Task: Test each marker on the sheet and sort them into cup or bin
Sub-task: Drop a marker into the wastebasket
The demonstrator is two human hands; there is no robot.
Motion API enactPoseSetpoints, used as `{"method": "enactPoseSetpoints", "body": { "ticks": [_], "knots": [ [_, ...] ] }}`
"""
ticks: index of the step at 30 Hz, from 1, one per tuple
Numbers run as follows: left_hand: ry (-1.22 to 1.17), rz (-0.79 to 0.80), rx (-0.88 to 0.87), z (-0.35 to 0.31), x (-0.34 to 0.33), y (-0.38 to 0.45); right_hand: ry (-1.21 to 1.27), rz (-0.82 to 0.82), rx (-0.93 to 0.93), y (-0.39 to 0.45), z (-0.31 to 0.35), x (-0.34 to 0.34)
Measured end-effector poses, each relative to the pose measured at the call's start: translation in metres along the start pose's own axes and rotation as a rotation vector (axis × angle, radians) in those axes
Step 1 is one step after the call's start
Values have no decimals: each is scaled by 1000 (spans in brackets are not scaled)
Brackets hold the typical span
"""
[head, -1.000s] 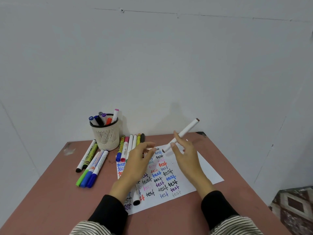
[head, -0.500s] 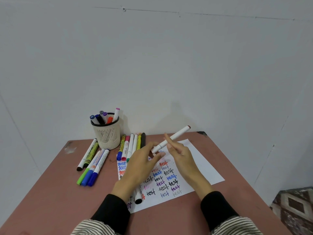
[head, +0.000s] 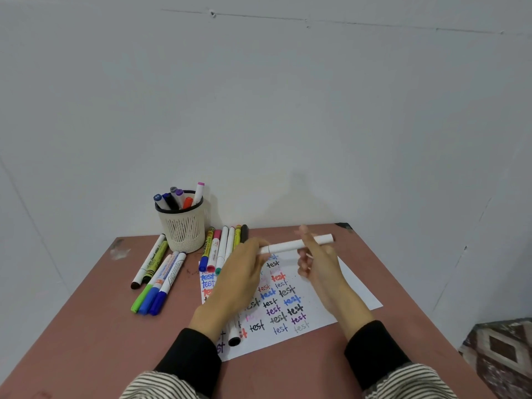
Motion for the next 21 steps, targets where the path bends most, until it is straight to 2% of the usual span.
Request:
{"method": "enactPoseSetpoints", "body": {
  "ticks": [3, 7, 14, 21],
  "knots": [
    [82, 64, -111, -3, -4, -3, -23, 18, -44, 0, -3, 1],
    [159, 137, -169, -10, -3, -4, -8, 6, -27, 2, -4, 3],
    [119, 275, -83, -17, -2, -2, 72, 5, -86, 6, -7, 3],
    [103, 311, -63, -17, -4, -2, 105, 38, -119, 10, -8, 5]
  ]
}}
Point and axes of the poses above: each hand's wrist, its own y-axis towards the middle knuckle, its own x-axis out of the back of the hand, z = x × y, the point moved 2 cm from there along y, towards the middle knuckle, and after that the axes turned 13 degrees about -z, right-handed, at the moved point
